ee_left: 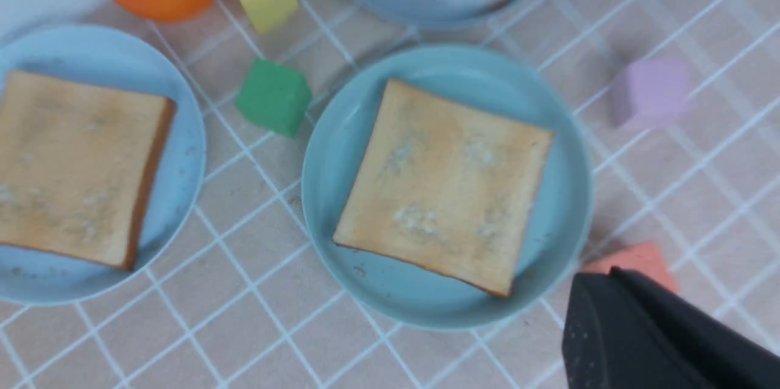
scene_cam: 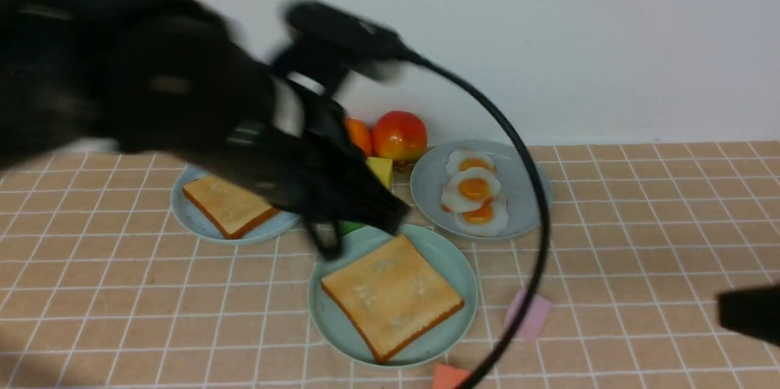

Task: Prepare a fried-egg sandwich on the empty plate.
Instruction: Use the right arm to grab a fried egg

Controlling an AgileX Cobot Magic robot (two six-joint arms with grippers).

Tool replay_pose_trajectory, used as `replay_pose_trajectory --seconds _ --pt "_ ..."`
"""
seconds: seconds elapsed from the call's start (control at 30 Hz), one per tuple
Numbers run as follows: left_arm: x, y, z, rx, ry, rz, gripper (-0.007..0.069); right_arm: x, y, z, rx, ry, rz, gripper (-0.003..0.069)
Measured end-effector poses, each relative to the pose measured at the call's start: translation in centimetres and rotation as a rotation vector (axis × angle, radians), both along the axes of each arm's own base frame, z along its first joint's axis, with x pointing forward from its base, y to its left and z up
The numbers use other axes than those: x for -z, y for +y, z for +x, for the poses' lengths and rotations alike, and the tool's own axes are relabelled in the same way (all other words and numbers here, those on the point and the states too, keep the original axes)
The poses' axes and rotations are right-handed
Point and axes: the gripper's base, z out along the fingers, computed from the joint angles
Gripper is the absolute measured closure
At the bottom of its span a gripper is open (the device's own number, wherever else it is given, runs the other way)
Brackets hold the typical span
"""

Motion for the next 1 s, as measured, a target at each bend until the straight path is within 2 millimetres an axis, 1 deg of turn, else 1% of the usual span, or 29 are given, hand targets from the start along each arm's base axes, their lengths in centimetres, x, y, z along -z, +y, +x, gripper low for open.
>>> replay_pose_trajectory --seconds 0.03,0.07,0.1,0.13,0.17,0.2,0.23,0.27,0.3,0.4,0.43,0.47,0.53,0.57,0.6,0.63,0.67,0.77,0.8,0.83,0.9,1.0 --pt "-0.1 0.6 -0.7 -0.001 -0.006 -0.013 0.0638 0.2 0.1 0.6 0.004 0.004 0.007 0.0414" --pt "-0.5 1.5 -1.8 -0.001 -0.021 -0.040 0.0638 0.8 0.2 1.7 0.011 0.019 0.014 0.0414" --pt "-0.9 2.8 -3.4 -0.003 -0.046 -0.082 0.0638 1.5 0.3 2.9 0.018 0.043 0.021 0.0414" --pt "-0.9 2.8 -3.4 -0.003 -0.046 -0.082 0.0638 1.6 0.4 3.2 0.025 0.042 0.029 0.0414" --pt "-0.7 4.5 -5.4 -0.008 -0.081 -0.141 0.0638 2.7 0.6 4.9 0.043 0.075 0.050 0.0414" --pt "-0.6 4.7 -5.6 -0.010 -0.080 -0.144 0.0638 2.9 0.6 5.0 0.041 0.083 0.046 0.0414" --pt "-0.2 6.0 -7.2 -0.018 -0.111 -0.197 0.0638 4.0 0.9 6.5 0.055 0.117 0.072 0.0414" --pt "0.8 7.1 -8.4 -0.030 -0.124 -0.236 0.0638 5.2 1.0 7.9 0.065 0.148 0.083 0.0414" --pt "1.1 8.0 -9.5 -0.034 -0.149 -0.275 0.0638 6.0 1.2 8.9 0.069 0.167 0.096 0.0414" --pt "3.3 10.2 -12.0 -0.038 -0.224 -0.379 0.0638 7.5 1.7 11.9 0.081 0.196 0.137 0.0414" --pt "3.6 10.1 -12.0 -0.038 -0.222 -0.378 0.0638 7.6 1.8 12.1 0.086 0.199 0.143 0.0414" --pt "4.7 10.9 -12.8 -0.031 -0.263 -0.402 0.0638 8.1 2.0 13.9 0.096 0.204 0.168 0.0414" --pt "6.4 11.5 -13.4 -0.020 -0.307 -0.411 0.0638 8.5 2.3 15.9 0.103 0.207 0.187 0.0414" --pt "6.4 11.6 -13.5 -0.018 -0.317 -0.418 0.0638 8.6 2.4 16.4 0.102 0.206 0.187 0.0414" --pt "7.4 11.8 -13.8 -0.014 -0.329 -0.427 0.0638 9.0 2.5 17.9 0.101 0.206 0.189 0.0414" --pt "7.7 11.9 -13.9 -0.013 -0.341 -0.446 0.0638 9.3 2.6 19.0 0.098 0.204 0.187 0.0414" --pt "7.6 11.9 -14.0 -0.011 -0.349 -0.456 0.0638 9.4 2.7 19.2 0.096 0.202 0.185 0.0414" --pt "6.9 11.8 -14.0 -0.013 -0.394 -0.552 0.0638 10.1 3.0 22.5 0.082 0.183 0.177 0.0412" --pt "6.9 11.8 -14.0 -0.014 -0.396 -0.558 0.0638 10.1 3.0 22.7 0.082 0.182 0.178 0.0411" --pt "6.6 11.7 -13.9 -0.019 -0.402 -0.602 0.0638 10.4 3.2 24.2 0.077 0.170 0.179 0.0402" --pt "6.5 11.6 -13.8 -0.029 -0.390 -0.627 0.0638 10.5 3.4 26.1 0.073 0.147 0.180 0.0387" --pt "6.6 11.4 -13.6 -0.050 -0.356 -0.656 0.0638 11.6 3.7 28.5 0.064 0.143 0.182 0.0357"
